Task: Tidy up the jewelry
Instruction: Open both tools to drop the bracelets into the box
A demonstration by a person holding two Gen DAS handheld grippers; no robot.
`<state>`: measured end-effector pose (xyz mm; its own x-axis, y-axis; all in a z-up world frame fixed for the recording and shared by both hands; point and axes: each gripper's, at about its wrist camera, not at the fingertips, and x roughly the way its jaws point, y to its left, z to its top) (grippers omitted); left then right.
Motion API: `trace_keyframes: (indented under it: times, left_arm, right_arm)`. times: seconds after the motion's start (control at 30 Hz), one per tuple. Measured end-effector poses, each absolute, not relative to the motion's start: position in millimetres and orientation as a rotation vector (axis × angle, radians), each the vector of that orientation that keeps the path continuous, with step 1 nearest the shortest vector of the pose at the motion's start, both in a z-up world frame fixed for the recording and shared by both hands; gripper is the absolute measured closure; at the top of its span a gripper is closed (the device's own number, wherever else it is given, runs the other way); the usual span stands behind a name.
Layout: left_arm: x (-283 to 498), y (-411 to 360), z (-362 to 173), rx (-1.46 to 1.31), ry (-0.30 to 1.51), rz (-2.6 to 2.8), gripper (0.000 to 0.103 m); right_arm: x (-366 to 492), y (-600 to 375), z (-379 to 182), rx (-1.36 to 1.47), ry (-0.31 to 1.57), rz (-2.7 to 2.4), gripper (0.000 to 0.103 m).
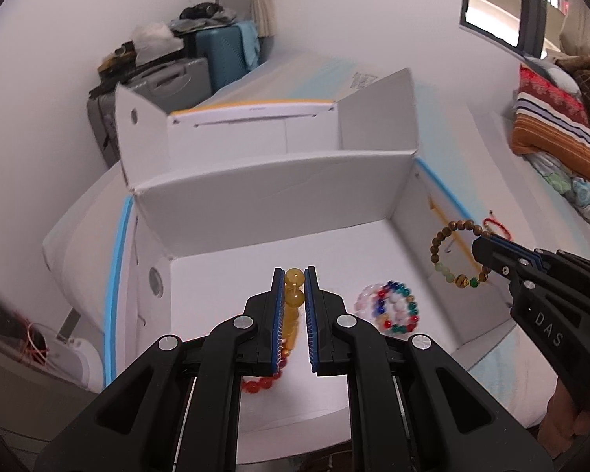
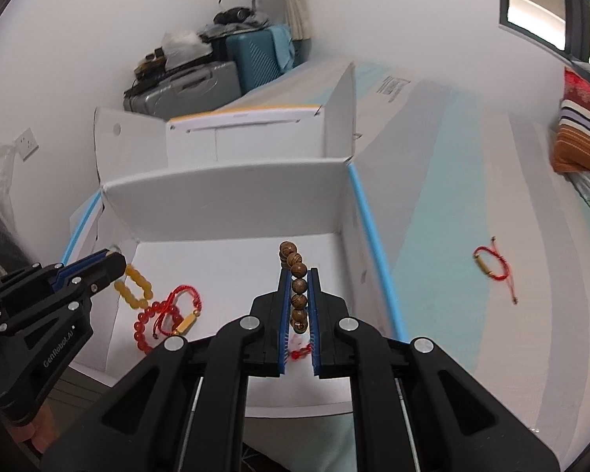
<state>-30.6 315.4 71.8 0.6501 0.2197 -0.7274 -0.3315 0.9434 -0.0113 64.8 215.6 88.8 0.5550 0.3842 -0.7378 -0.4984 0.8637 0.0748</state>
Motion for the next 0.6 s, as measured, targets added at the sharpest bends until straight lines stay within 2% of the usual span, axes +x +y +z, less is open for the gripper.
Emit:
trace_keyframes:
  times: [0.37, 0.6]
  left_arm:
    - [-26, 336, 38, -0.174, 0.871, 0.347, 0.094]
    - [-22, 336, 35, -0.176, 0.886, 0.354, 0.091]
  right_arm:
    - [78, 240, 45, -0.193, 0.941, 0.514, 0.096]
    - [76, 241, 43, -0.201, 0.942, 0.518, 0.093]
